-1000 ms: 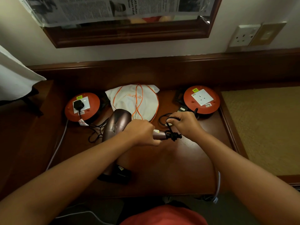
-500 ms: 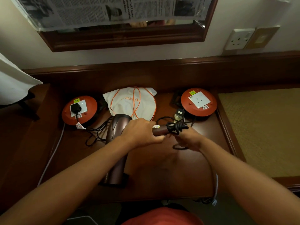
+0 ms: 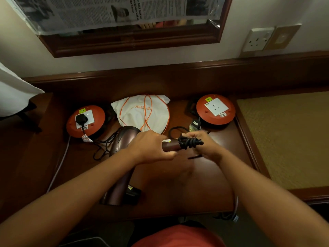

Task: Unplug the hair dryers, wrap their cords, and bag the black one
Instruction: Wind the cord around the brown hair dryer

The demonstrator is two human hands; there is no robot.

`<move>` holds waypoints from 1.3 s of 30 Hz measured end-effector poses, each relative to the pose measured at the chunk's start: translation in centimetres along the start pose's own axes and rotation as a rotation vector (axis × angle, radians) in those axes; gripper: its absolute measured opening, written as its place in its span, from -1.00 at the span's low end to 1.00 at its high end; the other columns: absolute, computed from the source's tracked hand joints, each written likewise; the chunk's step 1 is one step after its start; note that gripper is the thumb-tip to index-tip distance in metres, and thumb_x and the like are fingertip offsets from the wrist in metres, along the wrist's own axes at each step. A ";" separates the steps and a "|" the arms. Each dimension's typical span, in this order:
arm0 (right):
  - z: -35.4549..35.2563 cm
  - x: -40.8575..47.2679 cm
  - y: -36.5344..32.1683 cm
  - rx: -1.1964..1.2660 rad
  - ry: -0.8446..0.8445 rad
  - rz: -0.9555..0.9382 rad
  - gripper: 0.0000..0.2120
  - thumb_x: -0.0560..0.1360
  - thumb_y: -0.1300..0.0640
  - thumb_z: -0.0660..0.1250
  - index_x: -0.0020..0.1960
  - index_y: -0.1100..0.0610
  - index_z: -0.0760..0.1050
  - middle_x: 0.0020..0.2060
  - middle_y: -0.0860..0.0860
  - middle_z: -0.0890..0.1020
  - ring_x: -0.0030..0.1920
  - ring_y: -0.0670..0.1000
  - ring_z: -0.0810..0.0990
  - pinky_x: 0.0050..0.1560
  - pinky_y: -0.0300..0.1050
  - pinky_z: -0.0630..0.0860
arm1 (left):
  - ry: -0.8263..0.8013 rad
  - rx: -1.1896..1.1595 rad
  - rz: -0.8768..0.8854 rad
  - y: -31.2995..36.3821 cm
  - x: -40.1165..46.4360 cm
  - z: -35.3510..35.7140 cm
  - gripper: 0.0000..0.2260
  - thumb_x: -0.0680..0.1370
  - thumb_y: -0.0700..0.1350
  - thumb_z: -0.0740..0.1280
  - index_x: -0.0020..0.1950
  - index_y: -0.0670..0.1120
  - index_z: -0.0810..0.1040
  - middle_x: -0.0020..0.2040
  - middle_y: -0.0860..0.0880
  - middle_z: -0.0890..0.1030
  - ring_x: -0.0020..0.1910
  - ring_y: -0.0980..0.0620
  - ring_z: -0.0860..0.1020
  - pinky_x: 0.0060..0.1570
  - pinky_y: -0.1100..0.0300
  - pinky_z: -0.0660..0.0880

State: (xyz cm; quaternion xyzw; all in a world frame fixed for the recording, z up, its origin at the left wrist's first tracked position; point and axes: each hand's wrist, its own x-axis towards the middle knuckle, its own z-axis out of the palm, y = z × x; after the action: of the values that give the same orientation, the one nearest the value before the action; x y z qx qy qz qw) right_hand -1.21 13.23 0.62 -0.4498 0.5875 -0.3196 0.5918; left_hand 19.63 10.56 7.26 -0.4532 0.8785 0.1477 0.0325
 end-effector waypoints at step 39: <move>4.7 -4.6 0.6 -0.413 0.299 -0.445 -0.83 0.56 0.19 0.28 0.09 0.12 0.59 -0.38 -0.16 0.52 -0.35 -0.19 0.48 -0.35 -0.37 0.29 | -0.046 0.192 -0.229 -1.4 2.7 3.8 -0.55 0.42 0.37 0.24 -0.18 -0.03 0.46 -0.14 -0.03 0.60 -0.20 -0.05 0.53 -0.27 0.14 0.31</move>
State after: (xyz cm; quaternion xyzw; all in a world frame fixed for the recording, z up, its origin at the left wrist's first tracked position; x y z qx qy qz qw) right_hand 2.85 18.35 1.46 -0.6257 0.6076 -0.3778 0.3110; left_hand 18.86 8.74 2.78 -0.5418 0.8301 0.0685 0.1123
